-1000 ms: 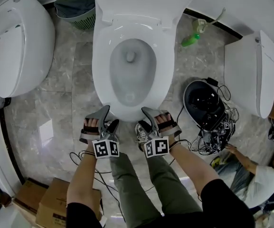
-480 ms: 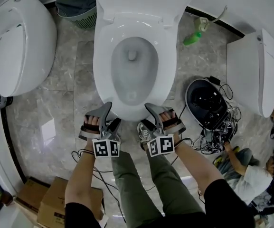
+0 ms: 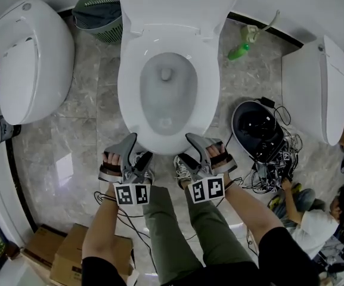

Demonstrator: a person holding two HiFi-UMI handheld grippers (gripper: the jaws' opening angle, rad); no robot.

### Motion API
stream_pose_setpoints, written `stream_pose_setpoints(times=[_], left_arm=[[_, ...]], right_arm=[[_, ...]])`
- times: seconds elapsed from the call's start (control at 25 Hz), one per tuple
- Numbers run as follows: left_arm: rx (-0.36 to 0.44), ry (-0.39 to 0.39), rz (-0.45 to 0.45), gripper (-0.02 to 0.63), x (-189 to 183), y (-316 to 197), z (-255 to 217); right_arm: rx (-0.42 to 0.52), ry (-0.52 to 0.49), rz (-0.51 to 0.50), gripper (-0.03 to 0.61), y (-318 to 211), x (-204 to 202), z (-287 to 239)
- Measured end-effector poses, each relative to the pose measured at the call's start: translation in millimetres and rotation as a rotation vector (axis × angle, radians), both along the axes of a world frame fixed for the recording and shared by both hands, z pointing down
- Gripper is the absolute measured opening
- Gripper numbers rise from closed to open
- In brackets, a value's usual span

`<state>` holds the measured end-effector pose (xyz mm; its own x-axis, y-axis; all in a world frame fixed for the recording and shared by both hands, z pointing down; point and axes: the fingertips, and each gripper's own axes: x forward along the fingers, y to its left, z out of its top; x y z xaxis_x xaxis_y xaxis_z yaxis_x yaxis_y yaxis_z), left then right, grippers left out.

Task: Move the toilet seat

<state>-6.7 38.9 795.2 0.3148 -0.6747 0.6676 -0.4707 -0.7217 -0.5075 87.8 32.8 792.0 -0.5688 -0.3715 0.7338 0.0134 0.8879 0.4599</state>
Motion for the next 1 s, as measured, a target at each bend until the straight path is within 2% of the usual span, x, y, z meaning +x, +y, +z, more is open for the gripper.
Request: stream_pose_setpoints(times=[0.44, 0.76, 1.0], left_arm=[[0.064, 0.045, 0.005, 0.471, -4.9, -20.5, -78.5], [0.084, 0.094, -0.047, 0.471, -8.2, -42.5, -124.1], [0.085, 0.157, -0.096, 0.474, -12.5, -61.9, -153.6]], right_arm=[[-0.004, -0.089, 0.101, 0.376, -21.2, 3.0, -77.7], [0.02, -0.137, 0.196, 0.376, -43.9, 7.9, -124.5], [0.032, -0.16, 0.319, 0.376, -63.6, 12.5, -156.3]])
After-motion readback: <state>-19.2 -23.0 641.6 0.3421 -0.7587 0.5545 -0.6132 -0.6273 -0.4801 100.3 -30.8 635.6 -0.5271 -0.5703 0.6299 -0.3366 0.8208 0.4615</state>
